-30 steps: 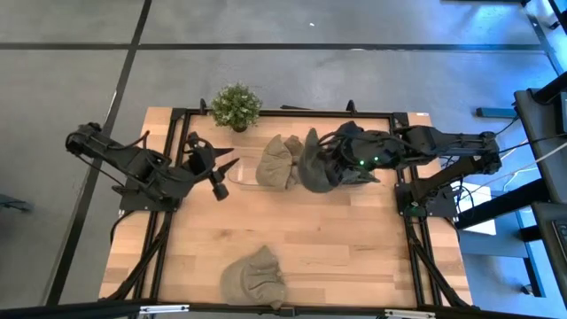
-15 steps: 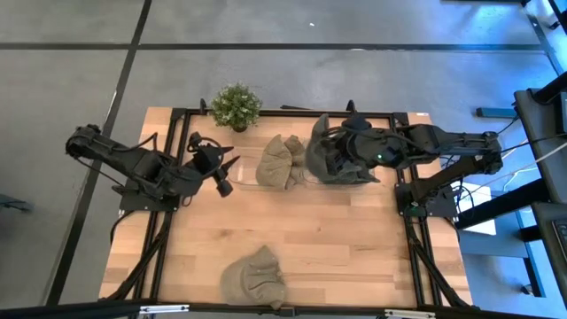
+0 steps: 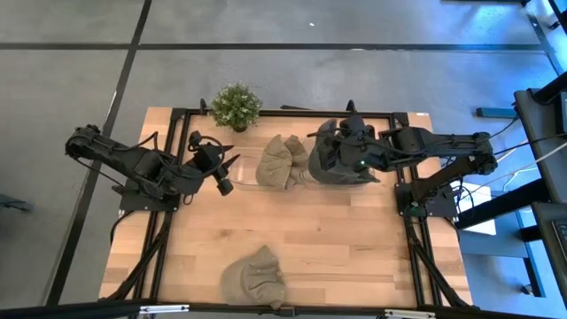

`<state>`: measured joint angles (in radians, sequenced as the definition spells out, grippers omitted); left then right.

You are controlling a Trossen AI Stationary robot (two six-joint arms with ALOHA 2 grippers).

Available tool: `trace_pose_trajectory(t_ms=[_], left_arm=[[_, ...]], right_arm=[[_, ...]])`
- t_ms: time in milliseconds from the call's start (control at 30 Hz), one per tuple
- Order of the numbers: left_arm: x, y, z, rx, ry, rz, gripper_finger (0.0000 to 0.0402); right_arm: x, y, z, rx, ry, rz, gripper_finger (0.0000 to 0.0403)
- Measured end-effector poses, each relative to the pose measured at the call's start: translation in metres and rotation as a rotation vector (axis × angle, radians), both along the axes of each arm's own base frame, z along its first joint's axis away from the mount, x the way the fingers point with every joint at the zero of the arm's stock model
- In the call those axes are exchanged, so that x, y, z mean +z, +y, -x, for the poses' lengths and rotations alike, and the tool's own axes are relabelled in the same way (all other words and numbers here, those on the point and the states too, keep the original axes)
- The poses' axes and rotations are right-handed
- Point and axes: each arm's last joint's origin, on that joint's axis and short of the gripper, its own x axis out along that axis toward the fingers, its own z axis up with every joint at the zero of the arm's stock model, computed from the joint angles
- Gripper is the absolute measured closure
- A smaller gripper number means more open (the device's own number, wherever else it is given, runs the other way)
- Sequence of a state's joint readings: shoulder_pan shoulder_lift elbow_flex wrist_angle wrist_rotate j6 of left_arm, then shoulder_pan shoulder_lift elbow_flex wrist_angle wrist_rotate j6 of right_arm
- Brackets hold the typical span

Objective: Pick & Place hat
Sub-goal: Put the black cap into the right transparent bin

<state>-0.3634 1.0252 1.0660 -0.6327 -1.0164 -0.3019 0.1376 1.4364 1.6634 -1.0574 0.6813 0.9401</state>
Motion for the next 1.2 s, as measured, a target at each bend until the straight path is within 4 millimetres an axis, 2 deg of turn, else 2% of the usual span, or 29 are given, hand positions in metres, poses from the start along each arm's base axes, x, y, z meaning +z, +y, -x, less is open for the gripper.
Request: trace_pose_trajectory(t_ms=[333, 567, 1033, 1200], left_arm=[[0.000, 0.000, 0.000, -0.017, 0.038, -0.042, 0.0269], [0.000, 0.000, 0.000, -0.020, 0.043, -0.048, 0.0269], [0.000, 0.000, 0.000, -0.031, 0.068, -0.075, 0.0270], [0.000, 0.000, 0.000, -0.031, 0.068, -0.075, 0.0270]], right_arm=[[-0.016, -0.008, -0.012, -0.080, 0.072, 0.003, 0.0367], [-0.033, -0.013, -0.031, -0.093, 0.121, -0.010, 0.0367], [-0.073, -0.013, -0.065, -0.072, 0.227, -0.173, 0.0367], [-0.074, -0.016, -0.066, -0.081, 0.231, -0.165, 0.0364]])
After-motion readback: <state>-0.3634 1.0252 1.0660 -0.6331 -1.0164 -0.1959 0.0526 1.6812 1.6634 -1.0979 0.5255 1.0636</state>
